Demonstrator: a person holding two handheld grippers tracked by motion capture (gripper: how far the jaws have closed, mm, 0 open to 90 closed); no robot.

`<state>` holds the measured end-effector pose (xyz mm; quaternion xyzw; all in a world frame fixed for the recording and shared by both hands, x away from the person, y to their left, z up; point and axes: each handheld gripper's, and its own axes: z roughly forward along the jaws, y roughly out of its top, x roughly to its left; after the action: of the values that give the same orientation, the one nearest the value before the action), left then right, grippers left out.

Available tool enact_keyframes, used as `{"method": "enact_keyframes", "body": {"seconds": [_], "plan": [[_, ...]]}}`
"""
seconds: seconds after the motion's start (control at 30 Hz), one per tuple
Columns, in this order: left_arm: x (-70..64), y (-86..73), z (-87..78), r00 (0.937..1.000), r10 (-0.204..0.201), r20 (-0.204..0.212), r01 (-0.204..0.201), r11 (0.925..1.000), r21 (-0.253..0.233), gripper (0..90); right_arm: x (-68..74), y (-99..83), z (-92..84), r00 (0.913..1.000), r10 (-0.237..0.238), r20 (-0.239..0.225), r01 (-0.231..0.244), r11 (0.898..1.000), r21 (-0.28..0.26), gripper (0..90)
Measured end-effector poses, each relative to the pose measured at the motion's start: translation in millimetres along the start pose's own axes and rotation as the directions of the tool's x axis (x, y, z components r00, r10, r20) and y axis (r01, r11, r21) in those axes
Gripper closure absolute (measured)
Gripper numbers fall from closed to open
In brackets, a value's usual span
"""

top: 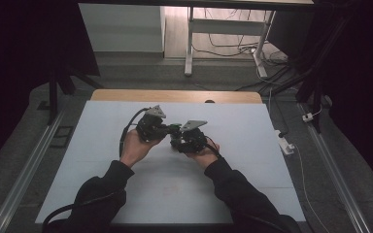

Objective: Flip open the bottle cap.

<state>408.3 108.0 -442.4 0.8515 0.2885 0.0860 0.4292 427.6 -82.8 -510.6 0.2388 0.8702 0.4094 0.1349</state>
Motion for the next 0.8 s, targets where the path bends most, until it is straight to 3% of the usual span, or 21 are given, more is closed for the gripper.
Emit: {"method": "enact_keyframes", "body": {"seconds": [0.33,0.47,0.8], "plan": [[11.1,11.5,-0.7,0.9998,-0.007,-0.02,0.007,1.0,-0.006,88.9,0.8,0.2,-0.1,1.0,-0.001,0.0,0.001,1.0,0.003,53.0],[16.8,16.1,-1.0,0.9992,-0.032,-0.025,0.031,0.9992,-0.026,88.9,0.8,0.2,0.1,1.0,-0.005,0.001,0.005,1.0,0.001,53.0],[27.8,14.5,7.2,0.9966,-0.068,-0.045,0.068,0.9976,-0.012,88.9,0.7,0.2,0.1,1.0,-0.006,-0.001,0.006,1.0,0.002,53.0]]}}
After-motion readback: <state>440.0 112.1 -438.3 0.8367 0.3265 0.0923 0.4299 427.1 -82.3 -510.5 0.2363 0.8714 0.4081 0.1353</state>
